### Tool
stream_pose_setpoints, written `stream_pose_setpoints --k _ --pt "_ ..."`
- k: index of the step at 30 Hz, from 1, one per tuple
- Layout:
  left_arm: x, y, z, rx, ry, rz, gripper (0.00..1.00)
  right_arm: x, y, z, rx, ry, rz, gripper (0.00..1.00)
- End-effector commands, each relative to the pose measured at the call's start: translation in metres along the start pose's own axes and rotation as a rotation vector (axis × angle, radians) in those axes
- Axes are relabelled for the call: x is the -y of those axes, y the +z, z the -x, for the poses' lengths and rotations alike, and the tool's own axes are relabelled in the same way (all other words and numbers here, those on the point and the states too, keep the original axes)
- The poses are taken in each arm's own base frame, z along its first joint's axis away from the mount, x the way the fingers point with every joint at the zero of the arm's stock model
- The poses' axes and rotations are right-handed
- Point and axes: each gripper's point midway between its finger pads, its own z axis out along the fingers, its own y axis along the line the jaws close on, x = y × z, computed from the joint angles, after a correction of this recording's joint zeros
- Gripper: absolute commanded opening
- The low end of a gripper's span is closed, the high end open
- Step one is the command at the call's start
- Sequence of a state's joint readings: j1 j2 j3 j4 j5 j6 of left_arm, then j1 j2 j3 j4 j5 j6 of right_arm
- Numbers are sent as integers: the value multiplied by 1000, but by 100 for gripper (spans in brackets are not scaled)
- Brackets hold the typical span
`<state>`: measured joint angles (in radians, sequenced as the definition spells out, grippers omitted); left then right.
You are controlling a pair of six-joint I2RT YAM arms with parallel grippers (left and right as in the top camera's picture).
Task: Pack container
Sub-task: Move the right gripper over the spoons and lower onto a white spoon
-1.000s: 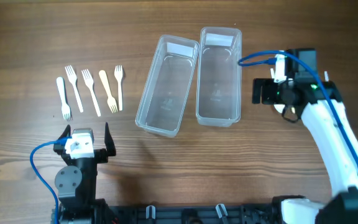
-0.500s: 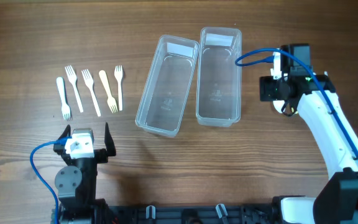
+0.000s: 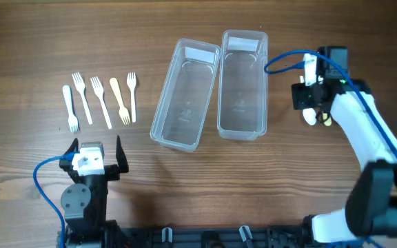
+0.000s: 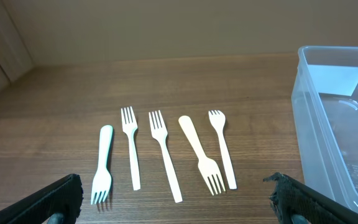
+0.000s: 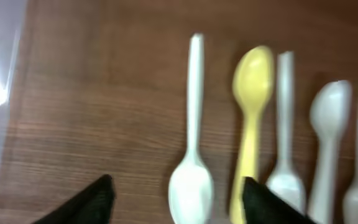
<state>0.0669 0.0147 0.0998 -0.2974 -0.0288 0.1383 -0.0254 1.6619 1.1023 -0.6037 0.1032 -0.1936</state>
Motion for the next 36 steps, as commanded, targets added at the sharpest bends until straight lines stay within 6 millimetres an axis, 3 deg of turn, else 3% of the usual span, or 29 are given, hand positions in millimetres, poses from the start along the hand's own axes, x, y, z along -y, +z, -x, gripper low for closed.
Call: stream_pose_setpoints --k 1,8,17,23,27,36 --pt "0 1 -1 4 18 2 100 -14 30 -13 -72 -16 66 57" --pt "0 1 -1 4 18 2 100 -20 58 -32 -160 52 72 57" --pt "0 1 -1 4 18 2 100 -14 60 -27 -142 50 38 58" --pt "0 1 -1 4 18 2 100 7 61 -27 -139 70 -38 58" --pt "0 1 -1 4 18 2 100 15 63 -30 -131 123 13 58" --pt "0 1 -1 4 18 2 100 4 63 -24 -98 96 114 50"
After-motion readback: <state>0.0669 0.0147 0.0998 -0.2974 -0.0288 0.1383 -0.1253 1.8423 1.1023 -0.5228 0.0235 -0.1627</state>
